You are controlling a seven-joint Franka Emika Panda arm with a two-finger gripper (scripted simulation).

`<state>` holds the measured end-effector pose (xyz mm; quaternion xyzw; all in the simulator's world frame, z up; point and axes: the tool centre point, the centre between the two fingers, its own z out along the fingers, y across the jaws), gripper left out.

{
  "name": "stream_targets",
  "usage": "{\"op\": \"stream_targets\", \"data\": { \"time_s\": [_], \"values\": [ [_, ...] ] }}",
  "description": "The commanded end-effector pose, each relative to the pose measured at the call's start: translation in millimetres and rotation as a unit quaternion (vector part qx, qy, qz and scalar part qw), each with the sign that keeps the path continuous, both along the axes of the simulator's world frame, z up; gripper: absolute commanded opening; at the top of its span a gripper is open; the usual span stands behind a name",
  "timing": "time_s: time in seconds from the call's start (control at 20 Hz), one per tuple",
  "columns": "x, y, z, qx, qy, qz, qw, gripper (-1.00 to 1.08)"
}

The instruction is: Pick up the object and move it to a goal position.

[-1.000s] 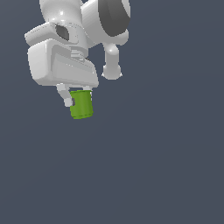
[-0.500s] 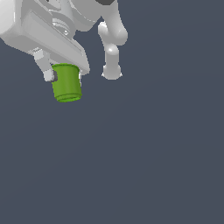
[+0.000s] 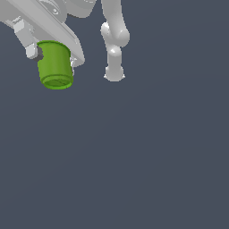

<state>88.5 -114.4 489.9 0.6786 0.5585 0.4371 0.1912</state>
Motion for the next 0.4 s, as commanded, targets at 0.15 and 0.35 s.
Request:
{"op": "stream_targets", "data": {
  "time_s": [0.15, 0.35],
  "values": [
    [-2.1, -3.7, 10.7, 0.002, -0.011, 0.003, 0.9999, -1.0],
    [-2.5, -4.7, 12.4, 0.003, -0.012, 0.004, 0.9999, -1.0]
  ]
}}
